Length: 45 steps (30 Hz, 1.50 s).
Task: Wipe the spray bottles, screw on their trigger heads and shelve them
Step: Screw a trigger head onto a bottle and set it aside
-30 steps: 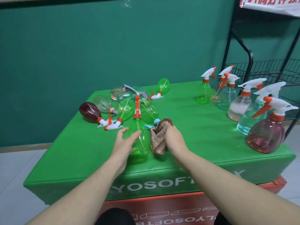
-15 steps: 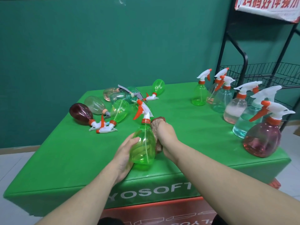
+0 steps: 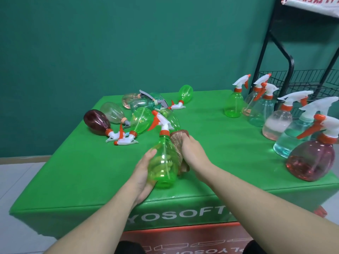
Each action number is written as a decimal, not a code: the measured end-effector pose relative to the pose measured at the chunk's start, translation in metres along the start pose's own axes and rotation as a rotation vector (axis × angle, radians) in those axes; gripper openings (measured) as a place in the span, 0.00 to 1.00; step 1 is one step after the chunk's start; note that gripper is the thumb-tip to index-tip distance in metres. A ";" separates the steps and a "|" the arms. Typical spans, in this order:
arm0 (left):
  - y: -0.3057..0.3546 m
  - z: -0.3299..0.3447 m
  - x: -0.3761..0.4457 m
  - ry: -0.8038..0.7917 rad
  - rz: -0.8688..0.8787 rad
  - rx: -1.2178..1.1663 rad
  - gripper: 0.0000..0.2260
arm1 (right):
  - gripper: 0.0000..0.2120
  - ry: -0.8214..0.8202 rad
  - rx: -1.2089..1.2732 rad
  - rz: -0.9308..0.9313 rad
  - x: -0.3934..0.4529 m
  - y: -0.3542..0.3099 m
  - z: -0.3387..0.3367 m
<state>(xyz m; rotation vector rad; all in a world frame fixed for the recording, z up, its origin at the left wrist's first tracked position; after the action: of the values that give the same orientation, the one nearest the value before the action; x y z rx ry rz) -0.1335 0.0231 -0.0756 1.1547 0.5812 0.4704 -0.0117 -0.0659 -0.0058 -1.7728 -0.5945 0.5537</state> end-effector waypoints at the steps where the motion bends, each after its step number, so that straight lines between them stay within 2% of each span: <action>1: 0.000 -0.001 0.000 0.014 0.004 -0.039 0.24 | 0.23 0.010 -0.001 0.014 -0.001 0.004 -0.003; 4: 0.001 -0.002 -0.001 0.054 0.003 -0.069 0.23 | 0.23 0.040 0.033 0.029 -0.004 0.008 -0.014; 6: 0.001 -0.001 -0.001 0.056 -0.005 -0.057 0.28 | 0.23 0.072 0.069 0.013 -0.006 0.004 -0.021; 8: 0.000 -0.001 0.000 0.058 -0.025 -0.063 0.33 | 0.23 0.098 0.100 -0.041 -0.008 -0.005 -0.026; 13: 0.004 0.002 -0.004 0.016 -0.040 -0.069 0.32 | 0.21 0.118 0.180 -0.231 -0.022 -0.033 -0.022; 15: 0.004 0.003 -0.005 0.019 -0.042 -0.060 0.31 | 0.20 0.065 0.131 -0.292 -0.028 -0.039 -0.012; 18: 0.005 0.004 -0.006 0.010 -0.029 -0.047 0.30 | 0.19 -0.094 -0.079 -0.330 -0.033 -0.030 0.013; 21: 0.007 0.006 -0.007 -0.006 -0.009 -0.019 0.24 | 0.26 -0.250 -0.318 -0.429 -0.039 -0.012 0.036; 24: 0.009 0.008 -0.007 -0.032 -0.027 -0.035 0.19 | 0.31 -0.243 -0.348 -0.431 -0.034 -0.006 0.041; 28: 0.008 0.008 -0.005 -0.055 -0.073 -0.114 0.22 | 0.18 -0.188 -0.287 -0.426 -0.023 -0.014 0.047; 29: 0.007 0.007 -0.005 -0.052 -0.075 -0.111 0.22 | 0.18 -0.176 -0.276 -0.400 -0.020 -0.016 0.048; 32: 0.006 0.007 -0.003 -0.041 -0.091 -0.111 0.23 | 0.27 -0.144 -0.192 -0.309 -0.013 -0.019 0.049; 34: 0.004 0.006 -0.001 -0.029 -0.099 -0.127 0.23 | 0.26 -0.128 -0.226 -0.306 -0.011 -0.021 0.053; 43: 0.004 0.007 0.003 -0.052 -0.058 -0.132 0.16 | 0.20 -0.153 -0.304 -0.562 -0.027 -0.007 0.054; 45: 0.003 0.006 0.003 -0.061 -0.069 -0.152 0.18 | 0.19 -0.163 -0.298 -0.576 -0.029 -0.001 0.051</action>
<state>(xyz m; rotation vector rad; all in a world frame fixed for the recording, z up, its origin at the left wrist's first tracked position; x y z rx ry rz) -0.1273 0.0213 -0.0718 0.9981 0.5219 0.4120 -0.0664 -0.0470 -0.0157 -1.7254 -1.3016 0.2123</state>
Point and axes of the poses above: each hand's wrist, its own x-axis towards the middle knuckle, its own z-axis out of the palm, y = z × x, the point moved 5 cm from there along x, towards the middle knuckle, and after that the axes turned 8 degrees about x, right-handed, at the moved point
